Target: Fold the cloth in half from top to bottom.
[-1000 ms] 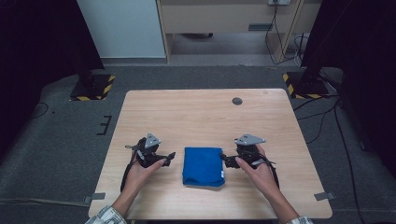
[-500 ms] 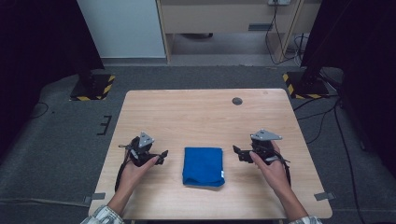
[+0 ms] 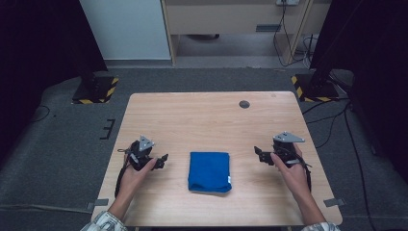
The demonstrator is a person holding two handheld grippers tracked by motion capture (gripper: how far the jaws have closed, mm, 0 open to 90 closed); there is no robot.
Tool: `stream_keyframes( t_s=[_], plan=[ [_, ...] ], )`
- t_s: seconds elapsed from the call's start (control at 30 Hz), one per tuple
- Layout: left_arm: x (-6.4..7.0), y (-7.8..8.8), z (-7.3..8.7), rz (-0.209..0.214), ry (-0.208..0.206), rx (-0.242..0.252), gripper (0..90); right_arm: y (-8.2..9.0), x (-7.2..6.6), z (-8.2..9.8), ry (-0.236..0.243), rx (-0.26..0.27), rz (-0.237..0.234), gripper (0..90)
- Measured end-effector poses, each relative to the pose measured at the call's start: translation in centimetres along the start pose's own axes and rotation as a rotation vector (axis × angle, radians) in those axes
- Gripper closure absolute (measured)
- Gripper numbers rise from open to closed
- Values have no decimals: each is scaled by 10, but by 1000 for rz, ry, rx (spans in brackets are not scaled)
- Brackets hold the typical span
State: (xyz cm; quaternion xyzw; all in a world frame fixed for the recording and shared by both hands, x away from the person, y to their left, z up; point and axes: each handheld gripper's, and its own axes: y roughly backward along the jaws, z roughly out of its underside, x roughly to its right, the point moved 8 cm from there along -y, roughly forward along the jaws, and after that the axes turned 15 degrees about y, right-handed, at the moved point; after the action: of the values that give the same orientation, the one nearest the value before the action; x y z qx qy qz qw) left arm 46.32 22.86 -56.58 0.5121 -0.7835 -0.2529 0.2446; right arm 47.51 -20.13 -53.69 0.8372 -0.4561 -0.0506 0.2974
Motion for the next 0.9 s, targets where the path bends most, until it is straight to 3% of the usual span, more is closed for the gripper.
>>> stream_keyframes(
  t_s=[0.5, 0.63, 0.77, 0.9],
  plan=[
    [-18, -7, 10, -46, 1, -57, 74, -6, 20, 34, -34, -106, -11, 130],
    [-22, -11, 11, -63, 1, -68, 74, -10, 34, 43, -55, -122, 23, 130],
    [-32, -14, 13, -86, 20, -71, 74, -11, 45, 51, -95, -134, 44, 128],
    [-39, -15, 14, -69, 73, -69, 60, -12, 51, 57, -117, -147, 51, 123]
  ],
)
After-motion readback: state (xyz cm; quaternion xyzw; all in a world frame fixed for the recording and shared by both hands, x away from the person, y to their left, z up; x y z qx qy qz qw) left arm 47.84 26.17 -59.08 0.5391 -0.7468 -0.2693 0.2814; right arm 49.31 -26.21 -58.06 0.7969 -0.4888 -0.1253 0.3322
